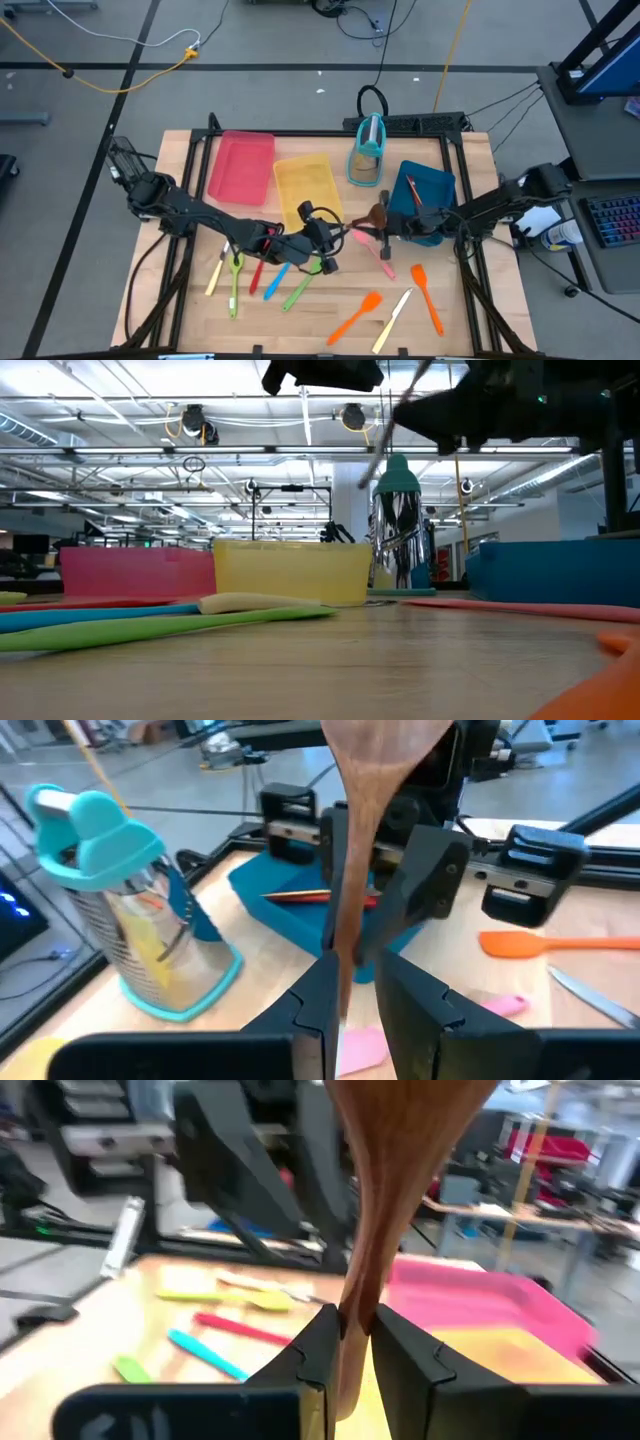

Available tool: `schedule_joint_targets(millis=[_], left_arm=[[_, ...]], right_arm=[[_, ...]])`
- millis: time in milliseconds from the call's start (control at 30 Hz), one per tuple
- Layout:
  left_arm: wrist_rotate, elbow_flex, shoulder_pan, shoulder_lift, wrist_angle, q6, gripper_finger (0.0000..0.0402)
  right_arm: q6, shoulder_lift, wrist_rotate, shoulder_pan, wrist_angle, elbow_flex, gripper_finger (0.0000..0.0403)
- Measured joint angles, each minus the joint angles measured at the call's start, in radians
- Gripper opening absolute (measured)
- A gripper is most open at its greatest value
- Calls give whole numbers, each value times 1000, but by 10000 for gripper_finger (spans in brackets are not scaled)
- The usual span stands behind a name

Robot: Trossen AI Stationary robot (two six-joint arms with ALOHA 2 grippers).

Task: Pick & Place Kitchen Items
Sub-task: Put the brown serving spoon into the blue bin

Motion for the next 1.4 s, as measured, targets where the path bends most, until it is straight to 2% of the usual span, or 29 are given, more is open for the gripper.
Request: schedule_joint_targets(millis=[133, 400, 633, 767, 900, 1133, 1300, 1400], left_arm=[[-2, 0, 2, 0, -10, -7, 69], [6, 0, 1, 0, -45, -54, 69], [15, 0, 1, 0, -76, -70, 69], [22, 0, 1, 0, -113, -94, 69], [52, -1, -10, -26, -287, -163, 69], [99, 1, -64, -179, -712, -433, 69], [89, 1, -103, -283, -920, -524, 69], [80, 1, -109, -317, -977, -531, 69]], right_arm=[[58, -127, 80, 2, -65, -80, 44], [297, -400, 294, 2, -280, -219, 44], [339, -603, 293, 2, -389, -281, 45], [386, -656, 320, 2, -485, -289, 44], [456, -680, 366, 2, -582, -290, 39], [468, -707, 366, 2, -704, -221, 37], [597, -737, 360, 3, -1134, -36, 36], [726, -740, 336, 1, -1384, 74, 36]])
